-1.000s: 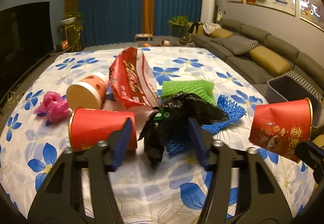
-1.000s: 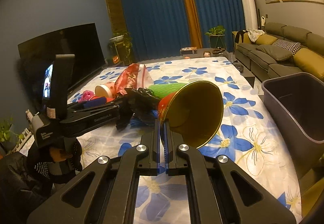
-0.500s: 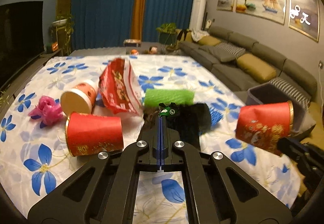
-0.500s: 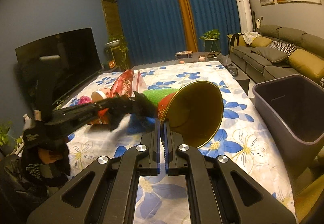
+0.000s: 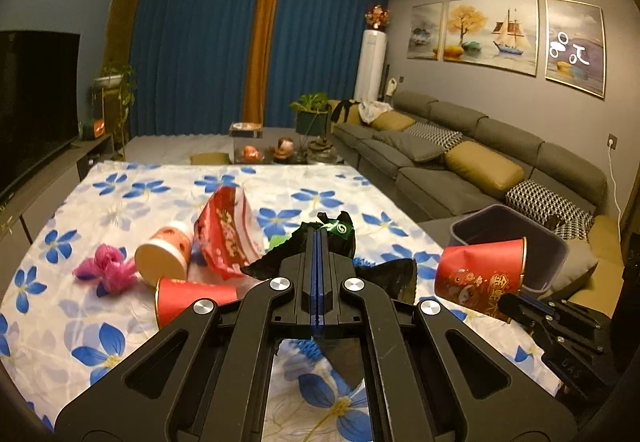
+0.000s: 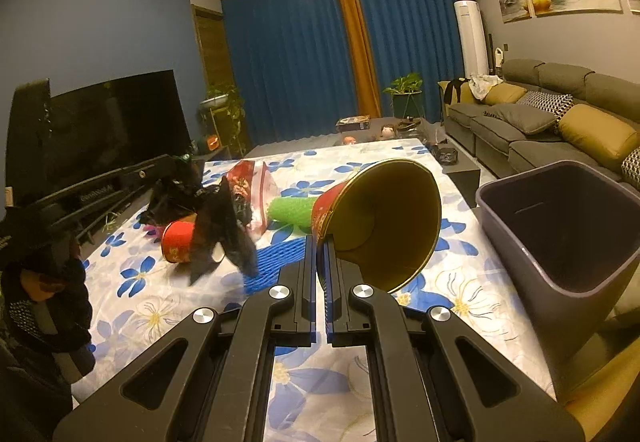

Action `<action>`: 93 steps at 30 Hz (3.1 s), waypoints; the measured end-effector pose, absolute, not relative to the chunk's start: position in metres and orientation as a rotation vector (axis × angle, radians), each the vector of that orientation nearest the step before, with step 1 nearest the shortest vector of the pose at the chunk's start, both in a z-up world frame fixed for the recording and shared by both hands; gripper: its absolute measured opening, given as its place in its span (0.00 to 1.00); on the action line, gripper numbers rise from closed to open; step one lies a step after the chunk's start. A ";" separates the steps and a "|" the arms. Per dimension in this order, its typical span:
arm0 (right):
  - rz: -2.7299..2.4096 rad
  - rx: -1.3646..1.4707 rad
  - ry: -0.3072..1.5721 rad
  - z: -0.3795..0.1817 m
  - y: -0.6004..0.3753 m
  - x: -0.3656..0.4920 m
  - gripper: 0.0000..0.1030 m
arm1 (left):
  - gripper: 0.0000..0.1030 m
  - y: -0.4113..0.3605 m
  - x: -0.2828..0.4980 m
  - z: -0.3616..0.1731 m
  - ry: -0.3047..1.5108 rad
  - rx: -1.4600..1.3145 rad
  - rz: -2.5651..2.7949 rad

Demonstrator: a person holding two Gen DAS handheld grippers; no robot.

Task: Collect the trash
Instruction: 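Carry the red cup and black bag over the grey bin, then open both tools to drop the red cup and black bag into the bin, then move both open tools back over the remaining trash on the table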

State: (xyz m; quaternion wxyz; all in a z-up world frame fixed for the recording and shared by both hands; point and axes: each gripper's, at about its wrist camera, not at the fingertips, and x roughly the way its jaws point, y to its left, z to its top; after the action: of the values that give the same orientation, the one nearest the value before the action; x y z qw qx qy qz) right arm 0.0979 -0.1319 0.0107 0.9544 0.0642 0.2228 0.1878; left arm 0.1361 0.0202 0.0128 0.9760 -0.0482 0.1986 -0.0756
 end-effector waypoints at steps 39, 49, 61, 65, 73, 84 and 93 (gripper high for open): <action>-0.049 0.138 0.374 0.023 -0.278 0.137 0.04 | 0.00 -0.198 0.212 0.031 0.385 0.044 -0.502; -0.109 0.153 0.394 0.012 -0.315 0.153 0.04 | 0.00 -0.240 0.245 0.021 0.417 0.003 -0.532; -0.113 0.157 0.413 0.002 -0.322 0.166 0.04 | 0.00 -0.268 0.257 0.000 0.445 0.028 -0.554; -0.107 0.150 0.414 0.001 -0.321 0.166 0.04 | 0.00 -0.270 0.262 -0.005 0.468 0.038 -0.555; -0.119 0.158 0.412 0.001 -0.322 0.162 0.06 | 0.65 -0.239 0.256 -0.009 0.452 -0.010 -0.470; -0.122 0.163 0.367 0.008 -0.307 0.140 0.55 | 0.89 -0.183 0.220 -0.016 0.430 0.019 -0.285; -0.123 0.177 0.342 0.010 -0.275 0.115 0.85 | 0.93 -0.147 0.181 -0.023 0.436 0.066 -0.182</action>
State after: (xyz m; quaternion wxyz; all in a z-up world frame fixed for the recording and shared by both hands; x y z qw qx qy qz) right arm 0.1149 -0.2751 0.0095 0.9796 0.0879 0.1700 -0.0609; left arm 0.1814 -0.1466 -0.0228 0.9717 0.0325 0.2161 -0.0901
